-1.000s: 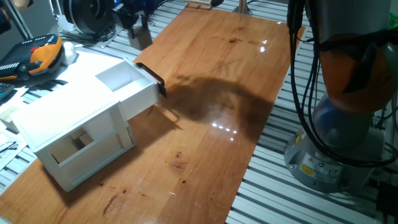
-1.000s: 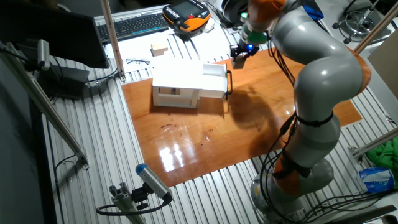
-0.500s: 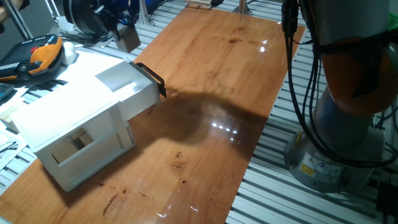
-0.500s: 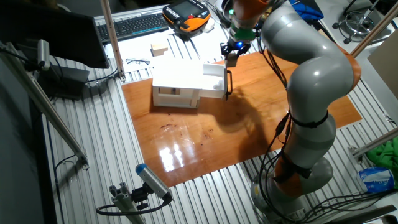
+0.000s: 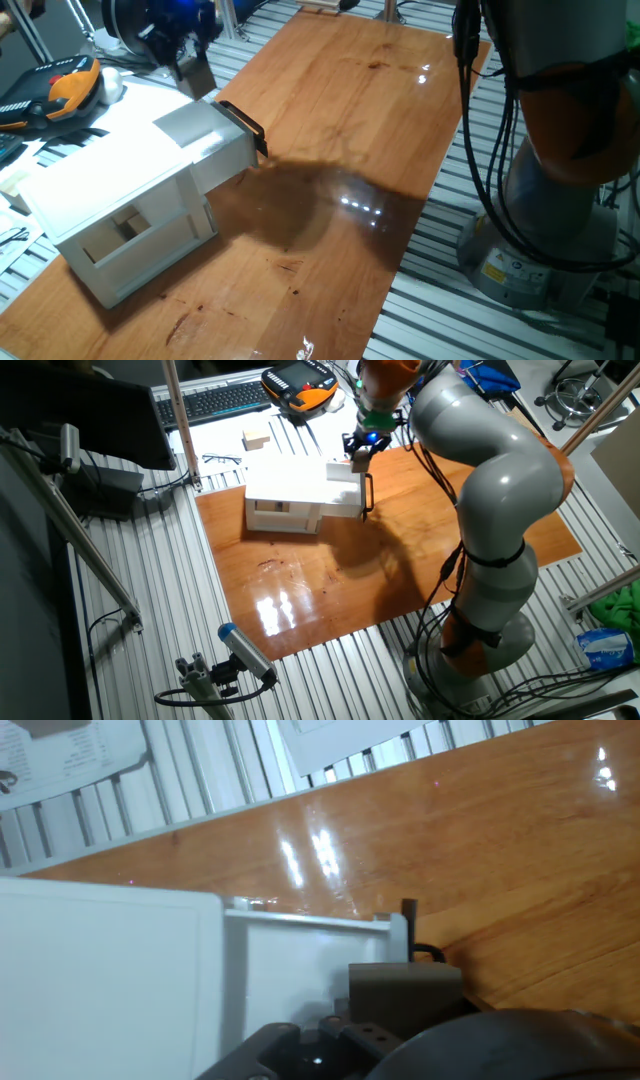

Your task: Put things in the drawer

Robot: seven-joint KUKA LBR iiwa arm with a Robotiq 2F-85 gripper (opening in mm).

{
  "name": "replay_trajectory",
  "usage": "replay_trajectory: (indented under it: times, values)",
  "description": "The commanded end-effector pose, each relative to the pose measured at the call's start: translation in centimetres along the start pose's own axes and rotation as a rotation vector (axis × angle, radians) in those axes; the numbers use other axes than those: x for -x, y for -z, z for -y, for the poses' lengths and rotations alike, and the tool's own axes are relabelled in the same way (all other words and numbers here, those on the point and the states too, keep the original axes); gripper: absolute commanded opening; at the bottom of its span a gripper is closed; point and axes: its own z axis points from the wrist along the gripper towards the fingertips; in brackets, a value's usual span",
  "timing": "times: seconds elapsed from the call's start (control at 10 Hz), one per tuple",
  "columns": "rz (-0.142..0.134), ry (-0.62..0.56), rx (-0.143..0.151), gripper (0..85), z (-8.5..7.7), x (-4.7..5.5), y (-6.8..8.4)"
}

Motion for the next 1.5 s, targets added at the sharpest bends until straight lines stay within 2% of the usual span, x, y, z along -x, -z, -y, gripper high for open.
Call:
replay_trajectory:
  times: [0.0,0.3,0.7,1.0,1.4]
  values:
    - [0.002,-0.009,0.001,0.0,-0.5,-0.2,-0.4]
    - [-0.011,-0.031,-0.001,0.0,-1.3,-0.3,-1.2]
    - [-0.006,-0.054,0.011,0.0,-2.1,-0.6,-2.9]
    - [-0.009,-0.059,0.005,0.0,-2.2,-0.5,-3.5]
    - [0.005,-0.068,0.016,0.0,-2.3,-0.8,-5.4]
